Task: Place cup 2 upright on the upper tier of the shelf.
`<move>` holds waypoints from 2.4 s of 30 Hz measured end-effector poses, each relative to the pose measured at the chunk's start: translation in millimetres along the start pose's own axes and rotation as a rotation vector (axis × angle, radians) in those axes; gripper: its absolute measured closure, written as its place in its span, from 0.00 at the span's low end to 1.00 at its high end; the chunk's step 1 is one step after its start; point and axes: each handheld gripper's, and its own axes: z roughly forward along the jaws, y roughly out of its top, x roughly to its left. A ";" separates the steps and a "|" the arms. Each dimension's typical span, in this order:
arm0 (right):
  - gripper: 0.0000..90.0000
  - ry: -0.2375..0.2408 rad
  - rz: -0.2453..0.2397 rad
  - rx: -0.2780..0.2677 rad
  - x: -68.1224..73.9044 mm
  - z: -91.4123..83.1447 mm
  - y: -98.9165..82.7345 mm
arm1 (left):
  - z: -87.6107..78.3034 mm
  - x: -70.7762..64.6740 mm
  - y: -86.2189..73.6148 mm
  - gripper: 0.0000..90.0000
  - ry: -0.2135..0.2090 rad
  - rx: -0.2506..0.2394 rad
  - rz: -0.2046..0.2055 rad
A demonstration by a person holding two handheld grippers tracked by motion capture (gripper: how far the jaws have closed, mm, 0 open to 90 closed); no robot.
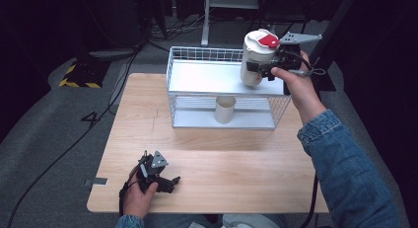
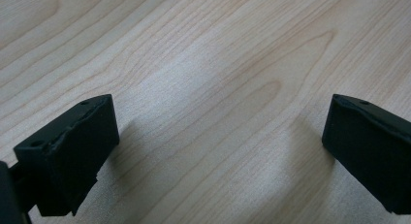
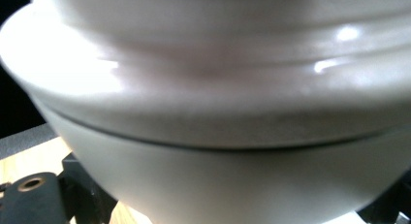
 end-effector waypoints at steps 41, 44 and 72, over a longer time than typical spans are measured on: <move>0.12 0.009 0.064 0.026 -7.2 49.6 -11.7 | 0.9 0.4 0.9 0.00 0.003 -0.001 -0.002; 0.12 0.006 0.060 0.028 -6.4 49.6 -11.6 | 1.0 0.4 0.9 0.00 0.003 -0.001 -0.002; 0.15 -0.012 0.037 0.043 -7.0 35.0 -16.1 | 1.1 0.6 1.0 0.00 0.004 -0.002 0.001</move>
